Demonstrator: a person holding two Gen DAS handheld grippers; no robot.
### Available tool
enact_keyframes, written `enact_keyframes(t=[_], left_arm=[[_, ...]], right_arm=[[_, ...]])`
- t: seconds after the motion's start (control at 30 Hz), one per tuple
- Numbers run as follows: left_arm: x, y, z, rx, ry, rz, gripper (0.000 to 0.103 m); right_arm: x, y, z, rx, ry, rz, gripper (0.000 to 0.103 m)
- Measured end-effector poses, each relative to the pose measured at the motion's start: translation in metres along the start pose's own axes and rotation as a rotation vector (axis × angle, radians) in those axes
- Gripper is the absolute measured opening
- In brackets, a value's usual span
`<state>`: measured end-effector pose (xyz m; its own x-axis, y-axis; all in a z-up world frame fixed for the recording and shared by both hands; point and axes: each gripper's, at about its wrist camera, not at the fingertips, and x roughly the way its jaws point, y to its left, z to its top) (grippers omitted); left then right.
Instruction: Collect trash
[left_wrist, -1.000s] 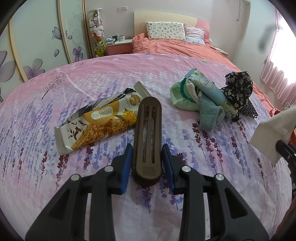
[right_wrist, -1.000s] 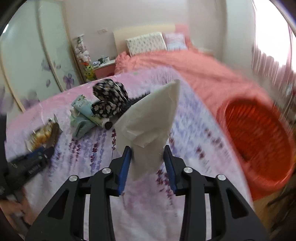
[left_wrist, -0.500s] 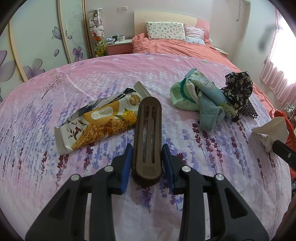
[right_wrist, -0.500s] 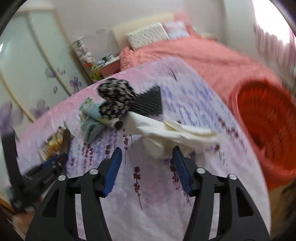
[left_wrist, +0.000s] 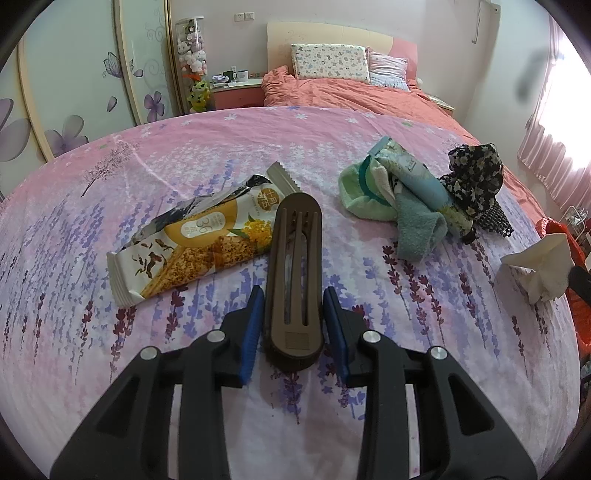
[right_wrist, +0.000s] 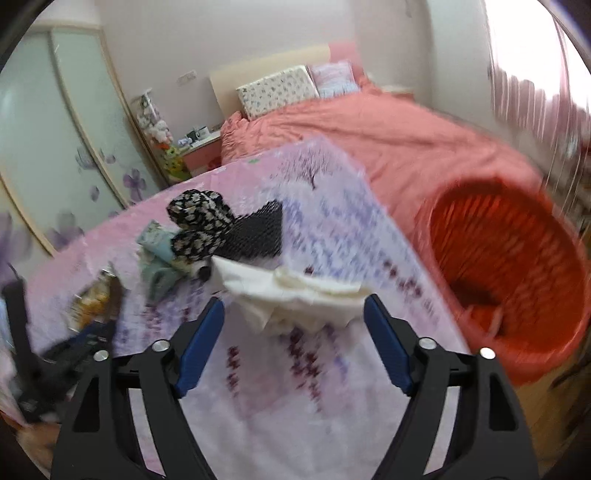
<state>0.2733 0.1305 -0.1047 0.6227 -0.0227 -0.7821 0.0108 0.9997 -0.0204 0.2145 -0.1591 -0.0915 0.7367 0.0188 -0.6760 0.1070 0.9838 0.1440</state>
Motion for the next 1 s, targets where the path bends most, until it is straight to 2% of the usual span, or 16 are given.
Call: enact_keyframes(t=[0.2, 0.37, 0.6, 1.0], left_arm=[[0.000, 0.000, 0.000, 0.000, 0.000, 0.000, 0.034], [0.000, -0.001, 0.000, -0.002, 0.000, -0.002, 0.034], [0.001, 0.003, 0.000, -0.003, -0.001, -0.012, 0.034], [-0.001, 0.021, -0.001, -0.043, -0.007, -0.065, 0.035]], right_arm=[[0.032, 0.004, 0.008, -0.095, 0.064, -0.024, 0.076], [0.033, 0.010, 0.006, -0.106, 0.085, 0.018, 0.046], [0.027, 0.022, -0.009, -0.137, 0.057, -0.024, 0.046], [0.033, 0.013, -0.007, -0.086, 0.090, 0.001, 0.050]])
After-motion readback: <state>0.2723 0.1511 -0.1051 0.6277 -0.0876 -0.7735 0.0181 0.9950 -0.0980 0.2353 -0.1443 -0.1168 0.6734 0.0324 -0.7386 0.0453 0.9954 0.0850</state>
